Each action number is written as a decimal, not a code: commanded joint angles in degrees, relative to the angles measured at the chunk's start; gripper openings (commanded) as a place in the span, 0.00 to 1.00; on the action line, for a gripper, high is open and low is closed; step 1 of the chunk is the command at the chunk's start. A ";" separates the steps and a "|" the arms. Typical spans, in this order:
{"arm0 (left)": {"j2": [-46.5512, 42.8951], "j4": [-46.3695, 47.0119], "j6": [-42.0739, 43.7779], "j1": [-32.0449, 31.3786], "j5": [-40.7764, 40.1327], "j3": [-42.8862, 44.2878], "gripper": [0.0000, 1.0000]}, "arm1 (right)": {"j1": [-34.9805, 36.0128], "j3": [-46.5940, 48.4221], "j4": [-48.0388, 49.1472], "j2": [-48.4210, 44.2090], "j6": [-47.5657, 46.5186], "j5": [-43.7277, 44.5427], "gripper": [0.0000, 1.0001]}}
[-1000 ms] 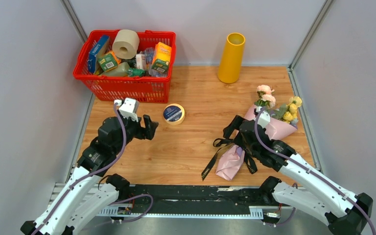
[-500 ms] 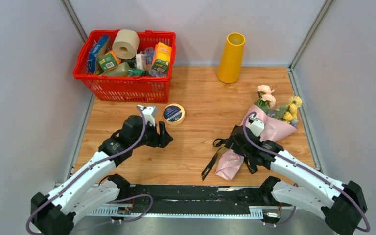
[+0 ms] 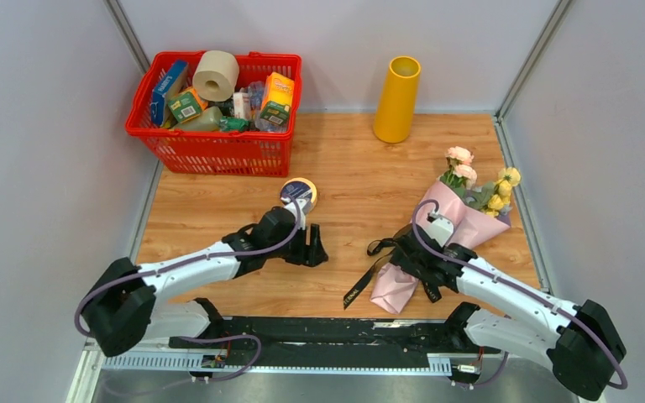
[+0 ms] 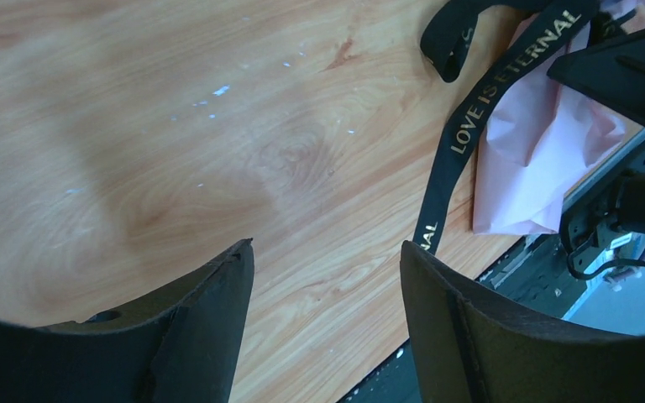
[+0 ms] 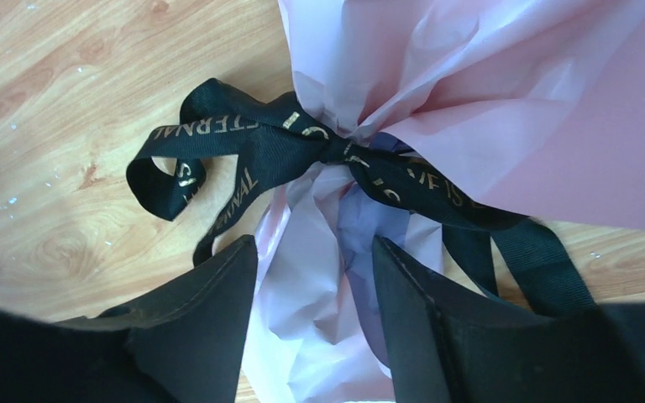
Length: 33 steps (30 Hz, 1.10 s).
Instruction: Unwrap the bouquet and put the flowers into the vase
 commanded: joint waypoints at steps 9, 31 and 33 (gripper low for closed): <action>21.41 19.12 0.31 -12.41 -0.23 8.89 0.70 | -0.11 -5.80 2.52 -11.90 -8.04 -1.25 0.45; 39.52 20.43 1.81 -19.10 -2.69 21.83 0.57 | -0.11 -8.09 2.61 -17.71 -6.72 -1.69 0.41; 40.66 20.35 1.99 -19.63 -2.78 22.53 0.55 | -0.11 -8.44 2.70 -18.06 -6.64 -1.78 0.41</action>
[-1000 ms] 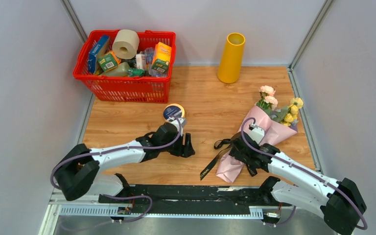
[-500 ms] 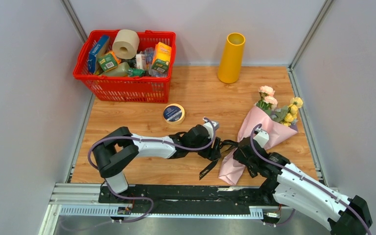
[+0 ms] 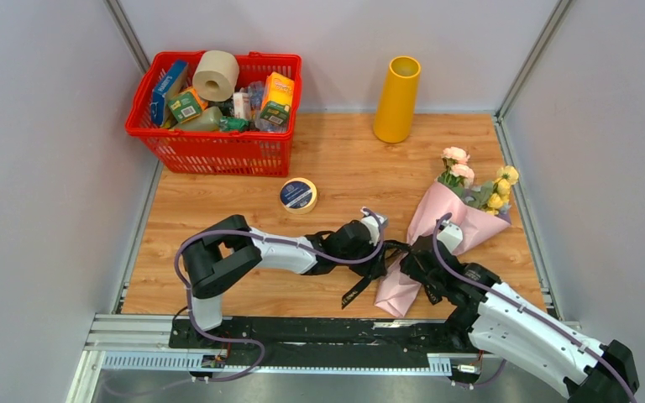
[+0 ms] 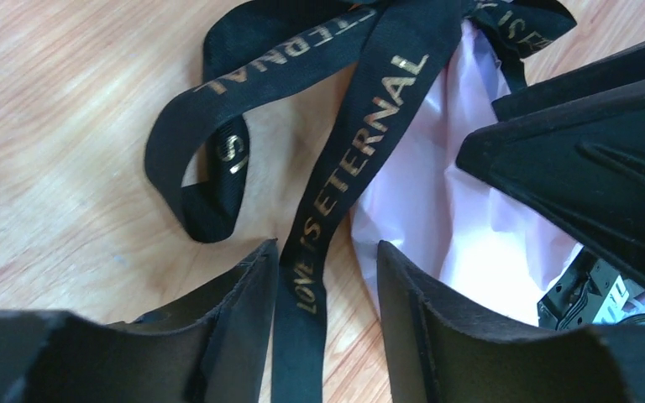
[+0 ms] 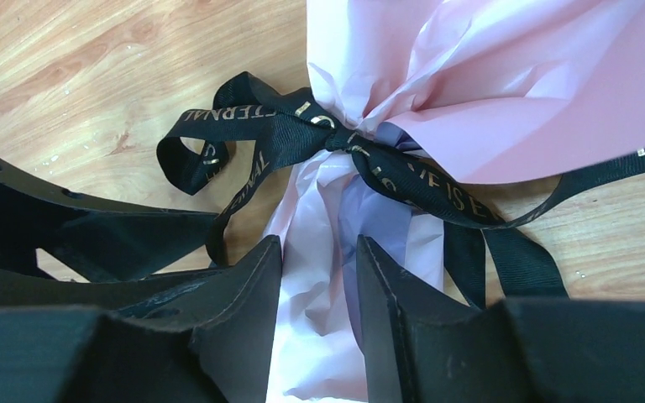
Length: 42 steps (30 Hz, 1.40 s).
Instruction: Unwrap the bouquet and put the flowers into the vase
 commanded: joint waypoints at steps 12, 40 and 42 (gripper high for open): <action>-1.42 -15.71 -2.11 -2.46 -14.34 4.59 0.00 | -0.11 -2.26 5.49 0.06 -1.02 0.31 0.42; -23.84 -27.22 -5.36 3.16 -21.82 -3.51 0.00 | -0.55 -1.12 23.78 20.45 -12.19 4.17 0.42; -25.42 -28.01 -5.28 3.43 -22.35 -3.59 0.00 | -0.63 -1.12 24.22 20.89 -12.54 4.09 0.42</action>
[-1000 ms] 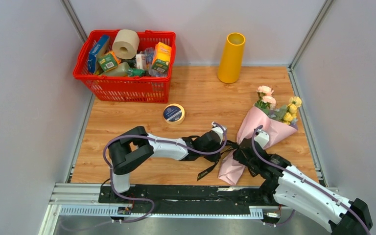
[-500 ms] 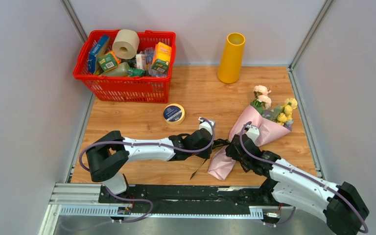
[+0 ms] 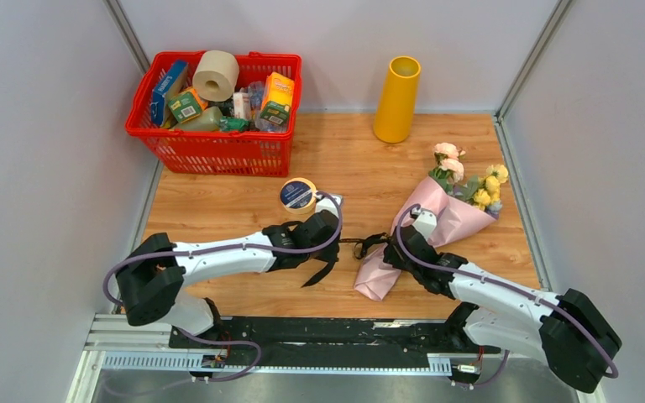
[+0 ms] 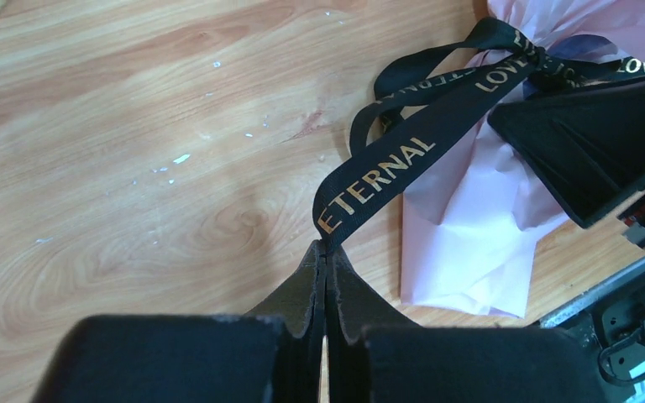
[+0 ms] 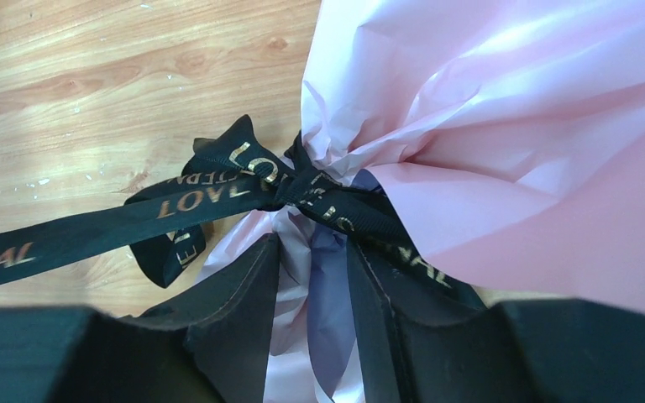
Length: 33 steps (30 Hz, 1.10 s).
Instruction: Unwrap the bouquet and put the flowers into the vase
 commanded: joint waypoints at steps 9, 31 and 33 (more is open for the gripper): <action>-10.36 -11.71 4.07 0.65 -9.97 1.68 0.00 | -0.92 -0.49 1.17 2.96 -2.51 2.12 0.42; -26.98 -28.15 7.85 17.61 -20.61 5.90 0.00 | -2.59 -2.86 1.08 1.02 -0.05 1.50 0.41; -28.12 -28.42 8.64 19.02 -22.27 5.64 0.00 | -2.77 -2.86 1.08 1.02 -0.22 1.50 0.41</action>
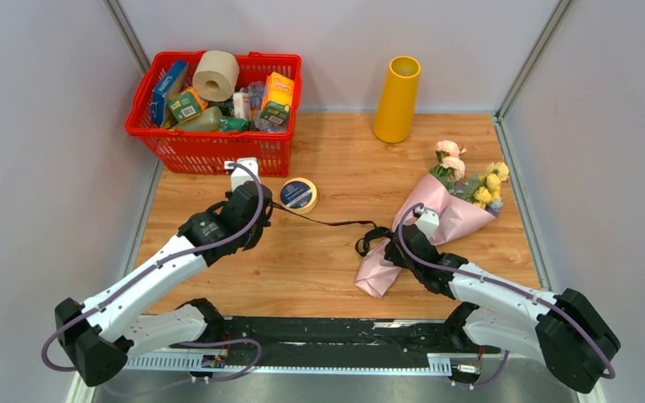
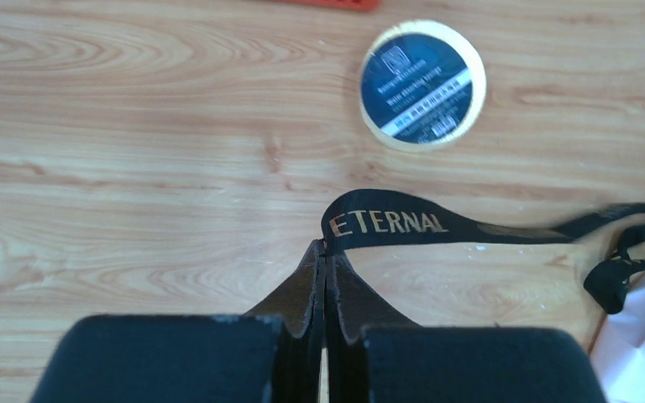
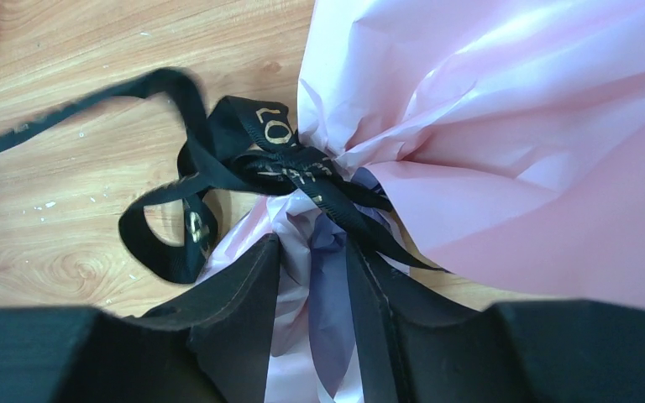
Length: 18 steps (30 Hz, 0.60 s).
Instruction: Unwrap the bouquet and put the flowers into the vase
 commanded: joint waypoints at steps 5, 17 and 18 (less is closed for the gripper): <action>-4.33 -4.75 2.96 8.64 -6.58 2.29 0.00 | -1.00 -1.40 -2.74 0.30 -0.18 1.00 0.41; -6.71 -7.22 -0.11 14.28 -4.22 1.07 0.45 | -1.26 8.52 -9.76 -6.46 -4.04 -10.86 0.48; -6.88 -6.70 -0.20 14.28 -3.08 0.63 0.48 | -1.26 9.67 -10.82 -7.42 -4.57 -11.39 0.49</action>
